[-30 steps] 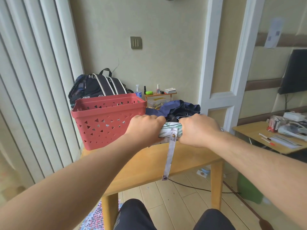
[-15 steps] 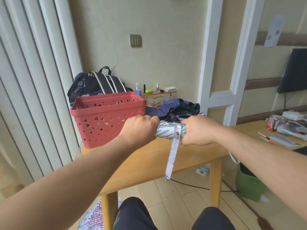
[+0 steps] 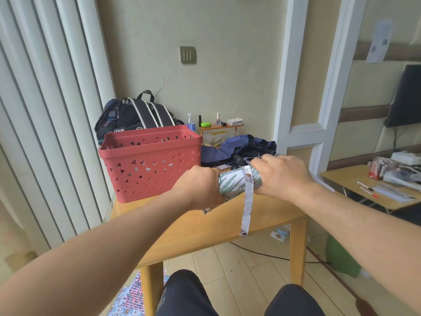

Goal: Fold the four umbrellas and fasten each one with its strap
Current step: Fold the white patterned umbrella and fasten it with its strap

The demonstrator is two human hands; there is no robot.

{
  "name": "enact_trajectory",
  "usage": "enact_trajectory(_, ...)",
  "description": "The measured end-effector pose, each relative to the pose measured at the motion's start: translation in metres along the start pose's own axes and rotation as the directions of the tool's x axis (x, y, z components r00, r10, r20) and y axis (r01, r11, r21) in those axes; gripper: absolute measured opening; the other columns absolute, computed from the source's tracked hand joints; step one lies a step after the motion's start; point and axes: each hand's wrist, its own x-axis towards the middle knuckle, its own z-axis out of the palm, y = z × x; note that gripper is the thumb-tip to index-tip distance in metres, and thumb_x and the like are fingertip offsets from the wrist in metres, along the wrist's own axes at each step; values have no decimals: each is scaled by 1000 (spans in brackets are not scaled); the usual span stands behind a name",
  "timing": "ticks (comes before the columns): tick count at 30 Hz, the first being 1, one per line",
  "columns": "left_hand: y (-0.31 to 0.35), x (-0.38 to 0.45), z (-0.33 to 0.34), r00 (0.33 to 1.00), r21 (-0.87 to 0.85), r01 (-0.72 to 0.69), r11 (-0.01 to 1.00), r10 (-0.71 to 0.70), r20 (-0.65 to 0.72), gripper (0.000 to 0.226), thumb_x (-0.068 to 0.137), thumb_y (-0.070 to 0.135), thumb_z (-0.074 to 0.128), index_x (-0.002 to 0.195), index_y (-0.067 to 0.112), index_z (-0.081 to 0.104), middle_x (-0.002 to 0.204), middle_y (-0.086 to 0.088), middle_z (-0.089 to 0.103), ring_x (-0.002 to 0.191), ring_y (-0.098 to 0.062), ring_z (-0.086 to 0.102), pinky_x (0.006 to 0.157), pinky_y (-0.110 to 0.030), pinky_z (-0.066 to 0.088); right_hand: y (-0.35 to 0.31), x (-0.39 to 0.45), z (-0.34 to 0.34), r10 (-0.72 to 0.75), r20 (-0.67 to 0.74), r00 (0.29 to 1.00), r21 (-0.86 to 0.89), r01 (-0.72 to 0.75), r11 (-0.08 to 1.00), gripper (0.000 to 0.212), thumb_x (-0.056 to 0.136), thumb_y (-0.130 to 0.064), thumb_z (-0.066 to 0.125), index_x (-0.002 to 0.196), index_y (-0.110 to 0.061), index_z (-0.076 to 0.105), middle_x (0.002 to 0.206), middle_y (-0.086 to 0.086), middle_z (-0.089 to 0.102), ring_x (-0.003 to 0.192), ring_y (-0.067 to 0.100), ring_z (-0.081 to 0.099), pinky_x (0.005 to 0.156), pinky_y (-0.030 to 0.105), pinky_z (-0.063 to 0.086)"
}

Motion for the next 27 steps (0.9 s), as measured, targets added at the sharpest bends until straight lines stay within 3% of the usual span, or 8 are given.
enact_trajectory(3,3,0,-9,997,-2,-24,1000,24,76,36,79,51,76,88,22,57,73,4,62,65,-24,61,58,-34,52,1,-2,-4,-42,41,998,-38,44,998,53,62,-67,78,89,-24,62,69,-6,61,57,32,66,52,33,46)
enact_trajectory(8,1,-2,-13,996,73,-31,997,25,80,44,78,59,74,98,24,59,79,5,61,73,-26,62,60,-36,53,-4,-6,-14,10,182,983,-56,0,998,54,79,-78,56,103,-30,54,96,-8,68,91,31,69,65,33,42)
enact_trajectory(11,3,1,-6,997,162,-42,986,53,-61,59,74,71,65,120,36,54,98,9,64,91,-25,64,71,-36,51,-15,-6,-17,61,226,972,-19,-59,998,57,79,-80,51,104,-29,55,98,-6,69,93,30,68,66,35,46)
enact_trajectory(13,7,6,0,979,227,-57,972,99,-177,60,75,73,63,120,35,51,103,9,64,96,-25,64,80,-38,47,-21,-4,-19,115,265,957,18,-124,992,55,77,-76,52,103,-28,57,97,-4,69,92,30,67,67,35,49)
enact_trajectory(16,5,10,8,944,342,-40,939,148,-295,49,76,63,71,104,26,54,92,6,65,87,-27,65,76,-37,43,-26,-1,-26,171,342,924,54,-201,978,43,74,-66,57,94,-28,54,85,-5,60,82,29,59,69,35,54)
enact_trajectory(20,-5,5,16,924,381,-39,924,179,-339,44,50,38,87,80,22,60,63,5,56,55,-26,56,55,-28,34,-29,-1,-28,182,394,901,67,-225,972,36,68,-58,60,83,-27,51,76,-7,52,73,25,55,62,32,48)
enact_trajectory(24,-14,7,16,862,447,-86,890,292,-414,36,63,37,85,81,21,58,65,3,54,56,-26,52,55,-30,30,-27,-2,-22,205,462,863,182,-319,930,38,60,-62,59,80,-29,57,77,-9,60,72,19,59,62,33,54)
enact_trajectory(27,-14,7,13,859,458,-101,883,310,-408,36,70,42,85,84,22,59,68,3,56,57,-26,52,56,-30,28,-23,0,-22,186,533,825,259,-369,893,39,60,-62,62,78,-27,60,75,-8,64,71,18,61,63,34,56)
